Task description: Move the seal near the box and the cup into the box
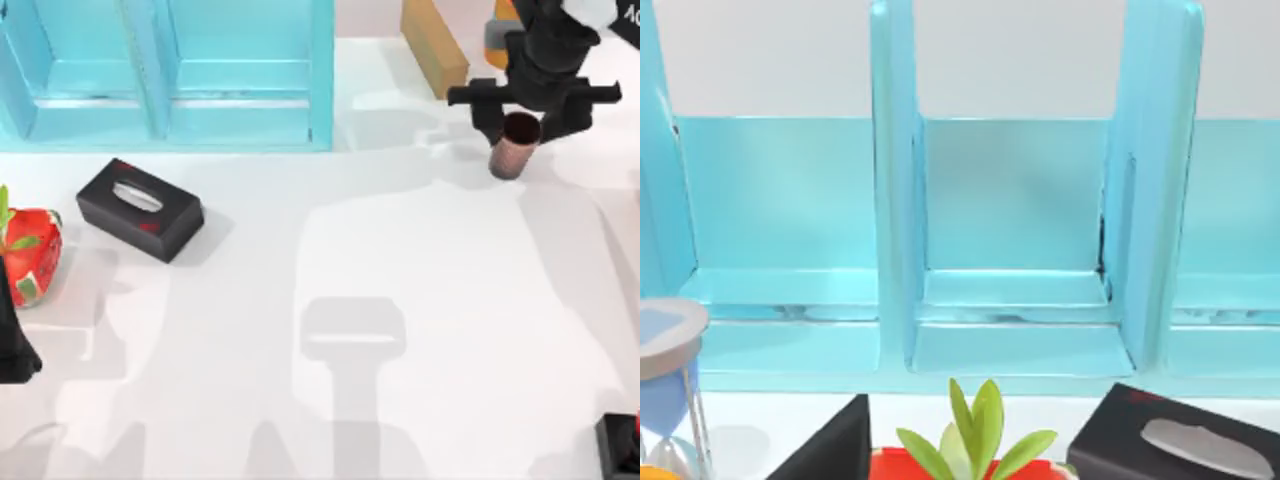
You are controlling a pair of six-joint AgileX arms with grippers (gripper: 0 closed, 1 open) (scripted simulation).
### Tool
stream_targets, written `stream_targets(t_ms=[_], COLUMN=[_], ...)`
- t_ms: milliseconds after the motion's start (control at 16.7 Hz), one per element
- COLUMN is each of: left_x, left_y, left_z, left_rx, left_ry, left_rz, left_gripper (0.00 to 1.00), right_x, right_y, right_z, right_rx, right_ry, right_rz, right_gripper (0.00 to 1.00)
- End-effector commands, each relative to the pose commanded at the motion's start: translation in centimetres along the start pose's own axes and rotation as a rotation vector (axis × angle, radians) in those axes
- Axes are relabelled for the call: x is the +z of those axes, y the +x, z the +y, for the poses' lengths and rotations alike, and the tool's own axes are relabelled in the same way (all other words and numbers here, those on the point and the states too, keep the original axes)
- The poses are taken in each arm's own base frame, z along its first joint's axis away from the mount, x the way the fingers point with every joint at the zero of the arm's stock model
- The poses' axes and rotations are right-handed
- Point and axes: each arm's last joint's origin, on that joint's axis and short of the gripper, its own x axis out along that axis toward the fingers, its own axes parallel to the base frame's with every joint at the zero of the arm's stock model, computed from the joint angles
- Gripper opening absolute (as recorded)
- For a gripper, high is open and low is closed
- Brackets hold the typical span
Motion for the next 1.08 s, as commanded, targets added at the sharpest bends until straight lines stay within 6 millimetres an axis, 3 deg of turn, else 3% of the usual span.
stream_targets(t_ms=[180, 360, 840, 1080], left_x=[0.0, 0.0, 0.0, 0.0], left_y=[0.0, 0.0, 0.0, 0.0], left_z=[0.0, 0.0, 0.0, 0.0], left_rx=[0.0, 0.0, 0.0, 0.0], left_ry=[0.0, 0.0, 0.0, 0.0], left_rz=[0.0, 0.0, 0.0, 0.0], left_gripper=[1.0, 1.0, 1.0, 1.0], right_x=[0.0, 0.6, 2.1, 1.7], right_y=[-0.1, -0.9, -8.1, -9.8], right_z=[0.1, -1.1, -8.1, -9.8], right_rx=[0.001, -0.002, 0.001, 0.001], right_ry=[-0.002, 0.0, -0.003, -0.002], right_rz=[0.0, 0.011, -0.004, -0.003], right_gripper=[0.0, 0.0, 0.0, 0.0])
